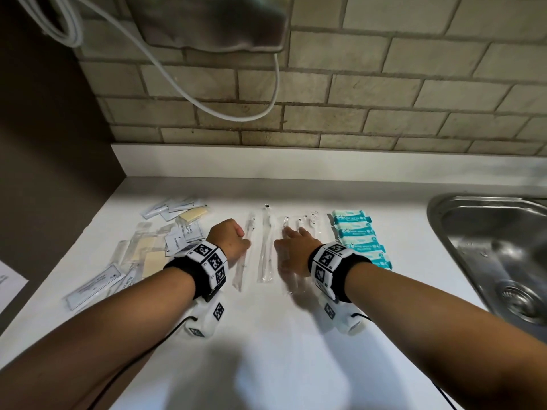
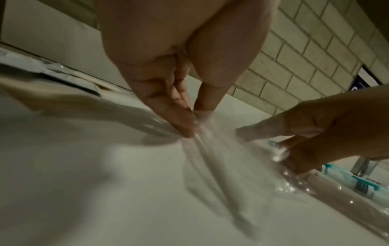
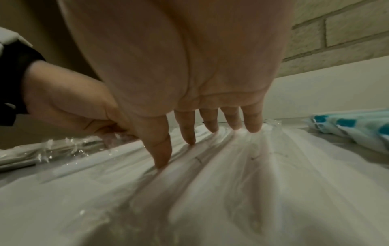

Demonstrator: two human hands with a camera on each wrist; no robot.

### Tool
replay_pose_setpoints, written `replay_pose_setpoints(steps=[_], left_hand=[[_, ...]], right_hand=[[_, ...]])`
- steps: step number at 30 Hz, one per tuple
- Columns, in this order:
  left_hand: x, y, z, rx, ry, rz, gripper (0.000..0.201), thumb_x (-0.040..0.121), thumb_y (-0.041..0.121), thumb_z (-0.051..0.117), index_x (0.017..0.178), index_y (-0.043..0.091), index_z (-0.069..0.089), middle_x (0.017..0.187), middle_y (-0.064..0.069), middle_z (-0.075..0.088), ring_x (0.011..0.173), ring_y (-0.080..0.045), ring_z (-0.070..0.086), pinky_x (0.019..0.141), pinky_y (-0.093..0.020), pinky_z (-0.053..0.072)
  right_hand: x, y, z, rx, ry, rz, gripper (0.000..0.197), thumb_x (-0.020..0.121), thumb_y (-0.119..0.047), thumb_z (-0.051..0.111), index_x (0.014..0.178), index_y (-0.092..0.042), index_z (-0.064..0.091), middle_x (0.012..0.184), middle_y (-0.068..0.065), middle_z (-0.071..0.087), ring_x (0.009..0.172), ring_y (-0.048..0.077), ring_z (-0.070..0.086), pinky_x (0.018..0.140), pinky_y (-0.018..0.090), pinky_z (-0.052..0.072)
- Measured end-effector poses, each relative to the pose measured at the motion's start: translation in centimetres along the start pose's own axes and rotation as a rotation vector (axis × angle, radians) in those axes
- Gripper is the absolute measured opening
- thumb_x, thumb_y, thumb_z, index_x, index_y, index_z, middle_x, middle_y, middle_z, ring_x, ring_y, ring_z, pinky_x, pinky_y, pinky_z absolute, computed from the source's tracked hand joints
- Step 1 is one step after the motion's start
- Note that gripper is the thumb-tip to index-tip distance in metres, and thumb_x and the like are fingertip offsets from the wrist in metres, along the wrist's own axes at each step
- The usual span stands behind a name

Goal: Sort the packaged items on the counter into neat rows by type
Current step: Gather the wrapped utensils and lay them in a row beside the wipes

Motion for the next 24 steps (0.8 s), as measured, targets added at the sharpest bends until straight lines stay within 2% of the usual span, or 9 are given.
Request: replay_pose_setpoints(steps=[2,4,7,9,11,14,17,22,24], left_hand=[[0.0,0.3,0.2,0.068,-0.023,0.018,0.024,0.079,0.030,0.074,0.092,0.018,0.057,0.101,-0.003,0.064,0.089,-0.020,0.060,0.075,-0.026,0.046],[-0.3,1.1,0.3,0.091,-0.005,0.064,0.032,0.078,0.035,0.074,0.098,0.020,0.053,0.104,-0.001,0.063,0.096,-0.022,0.060,0.081,-0.030,0.049],[-1.6,3.7,0.4,0.046,0.065,0.252,0.027,0.082,0.033,0.070,0.102,0.021,0.057,0.098,0.001,0.061,0.092,-0.020,0.058,0.082,-0.034,0.051],[-3.1,5.9,1.3,0.032,-0.015,0.377,0.015,0.085,0.029,0.066,0.098,0.021,0.063,0.086,0.001,0.064,0.082,-0.021,0.062,0.073,-0.029,0.051],[-4.6,7.7,3.1,0.057,-0.138,0.449,0.015,0.089,0.026,0.062,0.101,0.019,0.068,0.086,-0.001,0.069,0.082,-0.022,0.067,0.073,-0.026,0.052],[-5.2,9.0,5.9,0.137,-0.238,0.459,0.025,0.092,0.019,0.055,0.111,0.015,0.071,0.105,-0.006,0.072,0.095,-0.023,0.068,0.087,-0.031,0.054],[-5.0,9.5,7.5,0.294,-0.264,0.409,0.023,0.091,0.018,0.054,0.100,0.012,0.074,0.100,-0.010,0.072,0.091,-0.029,0.068,0.082,-0.035,0.056],[-4.7,9.8,7.4,0.415,-0.261,0.358,0.031,0.085,0.037,0.061,0.087,0.006,0.066,0.075,-0.008,0.064,0.071,-0.028,0.065,0.060,-0.030,0.052],[-4.6,9.7,7.2,0.417,-0.257,0.325,0.033,0.085,0.039,0.061,0.080,0.006,0.065,0.065,-0.007,0.062,0.065,-0.026,0.066,0.058,-0.030,0.053]], right_hand=[[-0.3,0.2,-0.2,0.013,0.012,-0.001,0.050,0.085,-0.026,0.065,0.133,-0.027,0.049,0.161,0.003,0.007,0.148,0.035,0.003,0.116,0.056,0.020],[-0.7,0.7,-0.8,0.056,0.105,0.034,0.051,0.086,-0.026,0.062,0.135,-0.025,0.048,0.156,0.006,0.024,0.143,0.034,0.021,0.112,0.051,0.031],[-1.0,2.5,-2.0,0.153,0.311,0.176,0.036,0.091,-0.021,0.052,0.126,-0.011,0.051,0.129,0.011,0.050,0.116,0.028,0.053,0.091,0.036,0.048],[-1.6,3.7,-2.4,0.145,0.292,0.265,0.029,0.092,-0.017,0.050,0.118,-0.007,0.053,0.117,0.011,0.060,0.103,0.027,0.061,0.078,0.032,0.050],[-2.0,4.3,-2.2,0.036,0.211,0.289,0.026,0.094,-0.015,0.048,0.117,-0.005,0.055,0.116,0.012,0.063,0.104,0.027,0.063,0.078,0.031,0.050],[-2.3,4.9,-1.6,-0.016,0.188,0.264,0.030,0.095,-0.012,0.047,0.123,-0.006,0.056,0.122,0.010,0.061,0.112,0.027,0.060,0.091,0.033,0.050],[-2.4,5.0,-1.0,-0.042,0.168,0.259,0.028,0.096,-0.015,0.048,0.121,-0.012,0.059,0.119,0.007,0.063,0.109,0.024,0.061,0.096,0.034,0.050],[-2.4,5.8,-0.8,0.085,0.223,0.312,0.019,0.092,-0.025,0.056,0.101,-0.010,0.065,0.098,0.007,0.068,0.081,0.022,0.060,0.073,0.029,0.050],[-2.4,5.6,-0.9,0.093,0.226,0.329,0.022,0.089,-0.028,0.058,0.097,-0.009,0.065,0.091,0.007,0.065,0.078,0.024,0.059,0.070,0.028,0.049]])
Point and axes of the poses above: each hand's wrist, its own x-axis towards the middle knuckle, its own z-axis out of the palm, y = z × x, the point moved 4 cm from there along x, towards the middle knuckle
